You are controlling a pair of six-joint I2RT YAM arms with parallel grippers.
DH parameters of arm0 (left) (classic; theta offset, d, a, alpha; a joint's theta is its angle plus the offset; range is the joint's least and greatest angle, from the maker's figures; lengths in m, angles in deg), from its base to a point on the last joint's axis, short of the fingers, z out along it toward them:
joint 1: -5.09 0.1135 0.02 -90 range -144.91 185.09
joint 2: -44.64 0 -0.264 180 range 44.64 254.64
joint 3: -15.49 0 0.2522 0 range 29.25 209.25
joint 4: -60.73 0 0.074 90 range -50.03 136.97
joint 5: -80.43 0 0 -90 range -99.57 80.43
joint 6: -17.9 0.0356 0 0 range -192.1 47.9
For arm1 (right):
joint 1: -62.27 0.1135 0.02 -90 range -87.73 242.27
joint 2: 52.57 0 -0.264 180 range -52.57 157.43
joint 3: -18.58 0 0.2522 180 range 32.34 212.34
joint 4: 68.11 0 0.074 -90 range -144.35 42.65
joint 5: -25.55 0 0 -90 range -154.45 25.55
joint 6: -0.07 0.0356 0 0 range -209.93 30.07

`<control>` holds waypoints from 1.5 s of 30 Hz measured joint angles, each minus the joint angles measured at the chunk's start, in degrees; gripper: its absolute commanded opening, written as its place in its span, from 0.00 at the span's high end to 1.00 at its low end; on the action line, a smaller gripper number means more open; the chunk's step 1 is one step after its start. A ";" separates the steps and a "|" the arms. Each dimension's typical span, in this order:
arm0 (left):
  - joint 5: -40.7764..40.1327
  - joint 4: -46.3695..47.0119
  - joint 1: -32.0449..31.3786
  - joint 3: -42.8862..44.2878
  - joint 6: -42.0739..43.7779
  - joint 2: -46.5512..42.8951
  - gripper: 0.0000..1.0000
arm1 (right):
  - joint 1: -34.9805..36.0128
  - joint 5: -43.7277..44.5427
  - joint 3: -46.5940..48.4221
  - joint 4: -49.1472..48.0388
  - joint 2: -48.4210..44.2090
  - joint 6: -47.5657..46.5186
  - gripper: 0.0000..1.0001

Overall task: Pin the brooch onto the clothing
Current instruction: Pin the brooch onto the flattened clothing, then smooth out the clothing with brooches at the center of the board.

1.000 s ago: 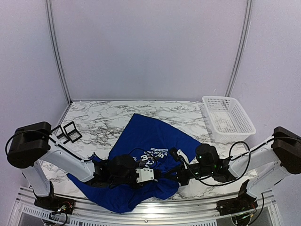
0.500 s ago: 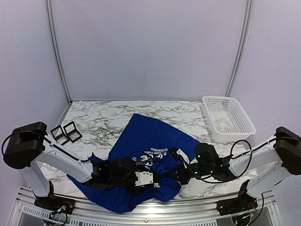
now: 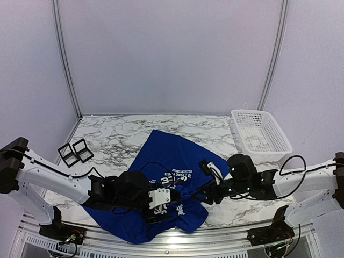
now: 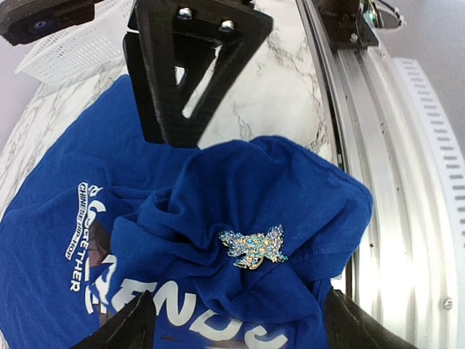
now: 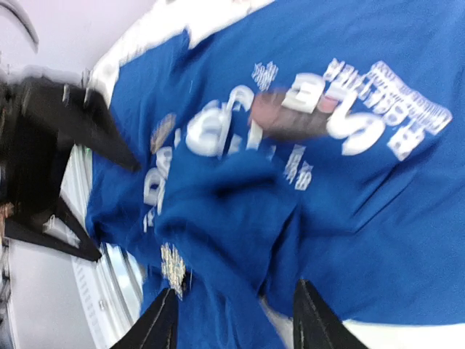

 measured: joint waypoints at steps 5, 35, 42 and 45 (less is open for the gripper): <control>0.48 -1.31 0.00 -0.50 -7.02 -6.47 0.38 | -7.67 5.27 7.56 7.43 -2.38 0.11 0.71; -18.45 -15.63 19.19 -8.57 -27.45 -20.90 0.39 | -26.82 26.08 95.58 35.91 74.47 -19.26 0.93; -18.67 -17.44 25.55 -8.50 -29.38 -18.78 0.39 | -26.53 25.24 99.56 40.94 71.89 -23.19 0.89; -18.64 -17.84 27.15 -8.52 -31.32 -18.80 0.40 | -25.22 25.92 88.13 40.19 60.81 -23.69 0.89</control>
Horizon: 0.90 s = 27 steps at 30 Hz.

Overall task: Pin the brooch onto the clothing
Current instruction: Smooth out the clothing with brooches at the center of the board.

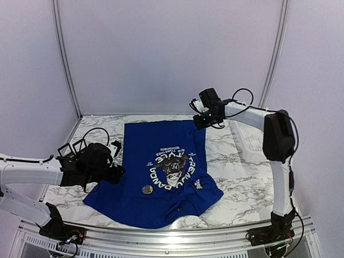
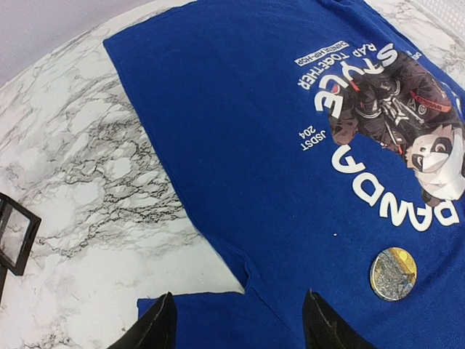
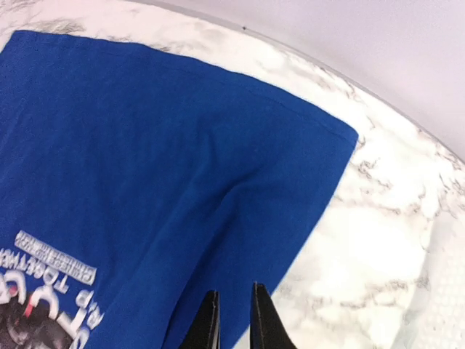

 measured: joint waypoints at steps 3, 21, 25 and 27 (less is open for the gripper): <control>0.26 -0.48 0.50 -1.01 -3.61 -0.37 0.41 | 2.47 0.57 -12.70 -0.50 -12.68 1.01 0.85; 0.42 -2.08 2.36 -13.09 -21.40 -3.10 0.30 | 14.29 -7.93 -65.53 5.77 -45.31 21.49 0.54; 0.22 -0.39 3.39 -13.29 -22.77 -2.36 0.27 | 15.74 -9.07 -69.33 3.23 -46.77 24.22 0.65; 0.15 0.44 3.85 -13.29 -23.93 -1.95 0.27 | 16.94 -8.61 -69.75 2.56 -46.77 25.44 0.79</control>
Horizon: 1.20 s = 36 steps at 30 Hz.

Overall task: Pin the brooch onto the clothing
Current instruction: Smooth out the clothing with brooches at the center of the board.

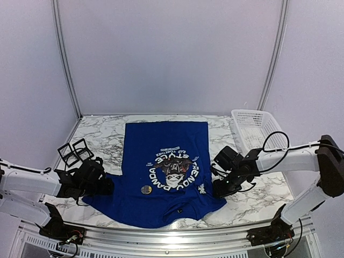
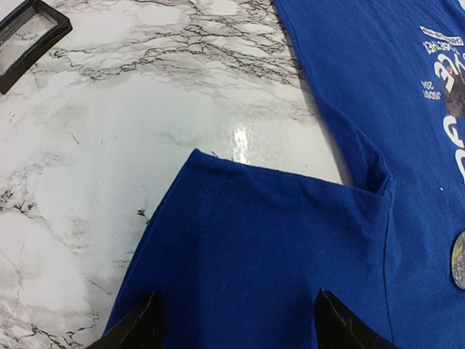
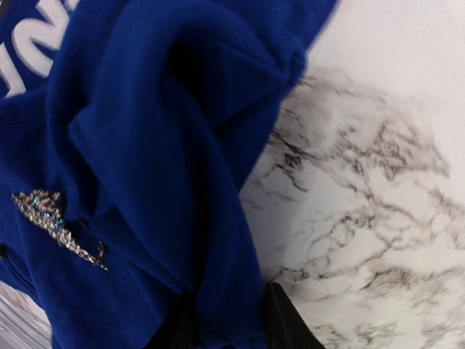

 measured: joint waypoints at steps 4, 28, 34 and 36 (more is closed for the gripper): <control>-0.28 0.81 0.46 -0.28 -3.02 -0.07 0.26 | 1.57 1.07 -2.05 -0.74 -1.81 4.00 0.91; -3.93 -8.04 1.25 3.23 0.33 -11.02 0.21 | -6.78 2.97 -1.92 11.45 -18.60 7.34 0.75; 0.83 -4.22 1.95 20.50 11.65 6.25 0.21 | -10.47 -0.90 5.97 4.39 -8.24 -2.69 0.64; 3.13 -3.04 2.25 26.08 14.40 13.99 0.21 | -10.49 -3.13 8.17 1.68 -4.46 -4.87 0.64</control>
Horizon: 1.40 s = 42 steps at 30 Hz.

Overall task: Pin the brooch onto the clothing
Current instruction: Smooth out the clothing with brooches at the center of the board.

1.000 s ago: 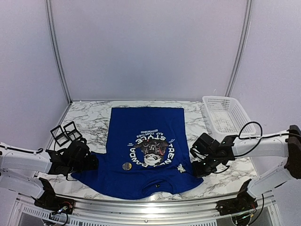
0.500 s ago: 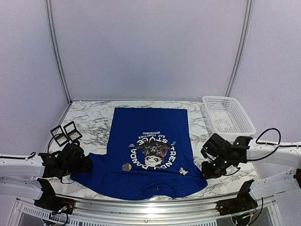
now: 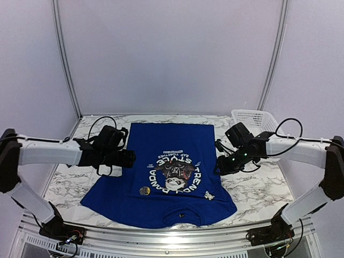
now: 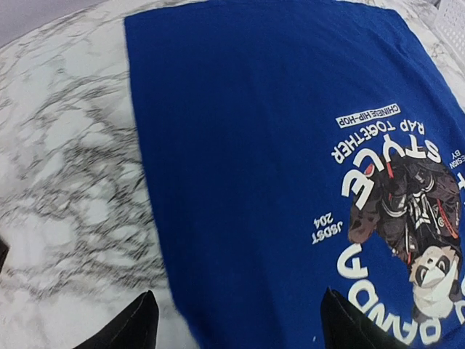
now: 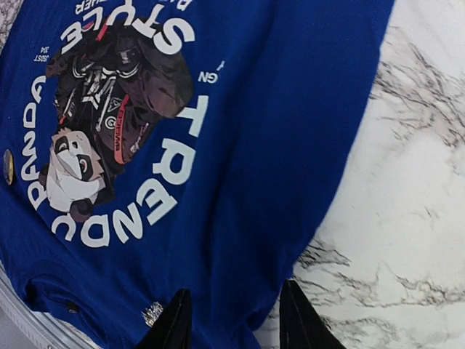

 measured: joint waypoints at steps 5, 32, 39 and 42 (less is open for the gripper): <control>4.39 0.81 0.96 11.69 4.85 18.71 0.21 | 0.00 -2.75 1.09 -3.54 6.86 -2.69 0.75; 4.31 6.93 2.01 15.78 7.45 29.00 0.21 | 34.07 9.49 15.50 -5.68 19.78 8.46 0.60; 4.76 7.76 2.91 15.50 7.54 29.00 0.21 | 35.52 3.48 15.74 -8.98 11.26 5.35 0.59; 4.83 7.78 2.97 15.47 7.52 29.00 0.21 | 35.08 4.24 14.21 -10.49 5.92 5.70 0.65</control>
